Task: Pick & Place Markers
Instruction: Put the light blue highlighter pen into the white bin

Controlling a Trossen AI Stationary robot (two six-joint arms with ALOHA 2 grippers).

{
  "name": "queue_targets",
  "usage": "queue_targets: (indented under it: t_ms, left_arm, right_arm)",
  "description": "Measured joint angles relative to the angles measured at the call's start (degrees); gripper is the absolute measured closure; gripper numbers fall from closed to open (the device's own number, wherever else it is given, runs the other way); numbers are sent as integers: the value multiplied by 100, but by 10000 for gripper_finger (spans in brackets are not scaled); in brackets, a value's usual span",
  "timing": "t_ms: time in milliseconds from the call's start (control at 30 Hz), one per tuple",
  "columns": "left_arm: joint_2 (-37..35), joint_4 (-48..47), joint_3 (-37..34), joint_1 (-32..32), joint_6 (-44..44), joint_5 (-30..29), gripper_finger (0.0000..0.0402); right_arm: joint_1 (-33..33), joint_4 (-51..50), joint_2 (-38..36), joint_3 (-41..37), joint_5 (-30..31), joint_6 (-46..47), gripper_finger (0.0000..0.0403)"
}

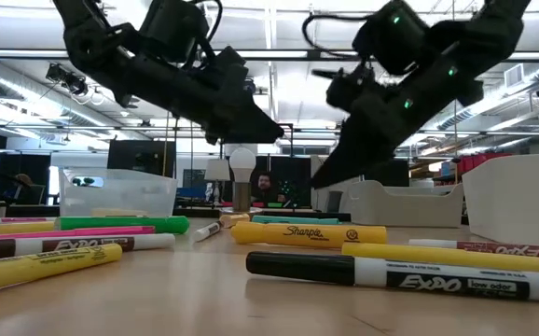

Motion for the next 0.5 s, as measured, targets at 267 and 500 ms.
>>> queue_targets:
  t_ms: [267, 500]
  left_arm:
    - [3, -71, 0, -202, -301, -46, 220]
    - [1, -130, 0, -956, -286, -89, 220]
  right_arm:
    - [-2, 542, 617, 1, 237, -313, 245]
    - [-13, 560, 956, 2, 656, -10, 254]
